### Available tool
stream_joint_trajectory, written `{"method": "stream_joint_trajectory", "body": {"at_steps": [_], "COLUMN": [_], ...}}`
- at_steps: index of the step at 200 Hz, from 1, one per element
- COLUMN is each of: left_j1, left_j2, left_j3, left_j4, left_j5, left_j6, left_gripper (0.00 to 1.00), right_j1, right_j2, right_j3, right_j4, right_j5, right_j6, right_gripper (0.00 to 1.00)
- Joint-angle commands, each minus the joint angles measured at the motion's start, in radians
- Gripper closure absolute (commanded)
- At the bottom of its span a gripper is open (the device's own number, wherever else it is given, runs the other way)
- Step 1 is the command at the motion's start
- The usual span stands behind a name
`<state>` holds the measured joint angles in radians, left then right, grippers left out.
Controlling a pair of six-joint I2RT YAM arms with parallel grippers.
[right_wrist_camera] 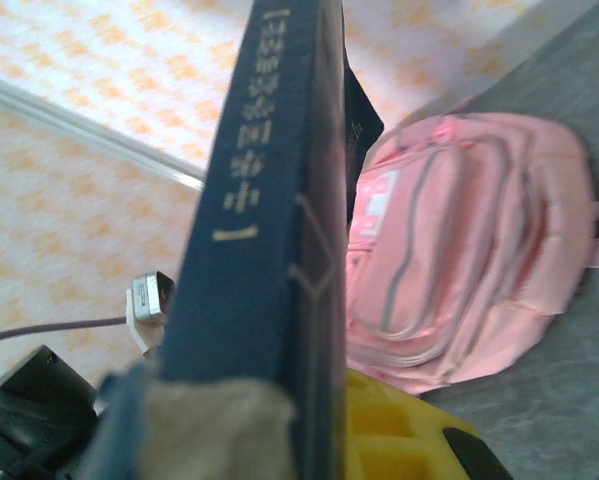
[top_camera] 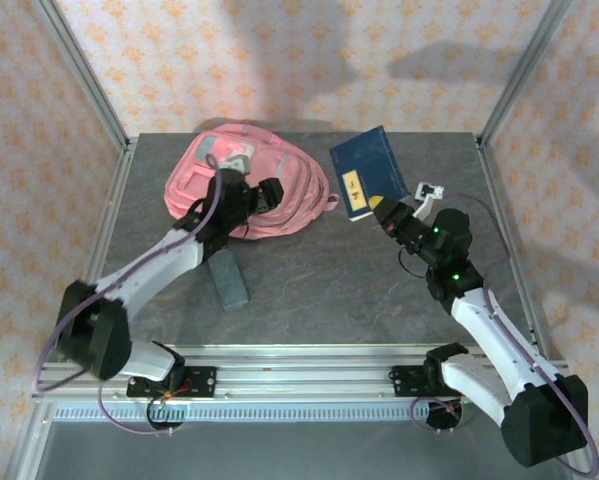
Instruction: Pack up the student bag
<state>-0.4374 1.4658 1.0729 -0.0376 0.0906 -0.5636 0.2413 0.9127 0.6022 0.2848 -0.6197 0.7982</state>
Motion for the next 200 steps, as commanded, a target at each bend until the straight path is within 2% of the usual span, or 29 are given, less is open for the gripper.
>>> {"method": "stream_joint_trajectory", "body": {"at_steps": [1, 30, 66, 96, 116, 142, 171, 178, 182, 184, 187, 194, 200], "left_j1": [-0.032, -0.085, -0.112, -0.112, -0.112, -0.112, -0.113, -0.113, -0.112, -0.113, -0.112, -0.112, -0.112], "left_j2": [0.14, 0.374, 0.591, 0.697, 0.74, 0.794, 0.812, 0.812, 0.812, 0.813, 0.814, 0.814, 0.814], "left_j3": [0.165, 0.414, 0.627, 0.735, 0.764, 0.798, 0.799, 0.793, 0.791, 0.79, 0.79, 0.791, 0.795], "left_j4": [-0.288, -0.448, -0.524, -0.551, -0.537, -0.536, -0.532, -0.525, -0.522, -0.521, -0.519, -0.521, -0.525], "left_j5": [-0.167, -0.336, -0.479, -0.594, -0.619, -0.605, -0.598, -0.596, -0.592, -0.59, -0.589, -0.588, -0.582], "left_j6": [0.162, 0.257, 0.32, 0.349, 0.38, 0.401, 0.398, 0.403, 0.41, 0.413, 0.417, 0.426, 0.434], "left_gripper": [0.29, 0.25, 0.24, 0.35, 0.37, 0.32, 0.39, 0.46, 0.58, 0.7, 0.82, 1.0, 1.0], "right_j1": [-0.033, -0.045, -0.048, -0.05, -0.05, -0.051, -0.051, -0.05, -0.051, -0.051, -0.05, -0.051, -0.05], "right_j2": [-0.009, -0.004, -0.011, -0.022, -0.018, -0.007, 0.006, 0.008, 0.009, 0.009, 0.009, 0.01, 0.012], "right_j3": [0.018, -0.015, -0.027, -0.025, -0.025, -0.017, -0.013, -0.012, -0.012, -0.012, -0.012, -0.013, -0.013], "right_j4": [-0.065, -0.069, -0.078, -0.085, -0.082, -0.08, -0.075, -0.076, -0.074, -0.073, -0.072, -0.072, -0.07], "right_j5": [0.032, 0.035, 0.031, 0.031, 0.028, 0.022, 0.015, 0.014, 0.012, 0.012, 0.012, 0.012, 0.012], "right_j6": [-0.052, -0.056, -0.05, -0.048, -0.047, -0.047, -0.045, -0.045, -0.045, -0.045, -0.045, -0.045, -0.045], "right_gripper": [1.0, 1.0, 1.0, 1.0, 1.0, 1.0, 1.0, 1.0, 1.0, 1.0, 1.0, 1.0, 1.0]}}
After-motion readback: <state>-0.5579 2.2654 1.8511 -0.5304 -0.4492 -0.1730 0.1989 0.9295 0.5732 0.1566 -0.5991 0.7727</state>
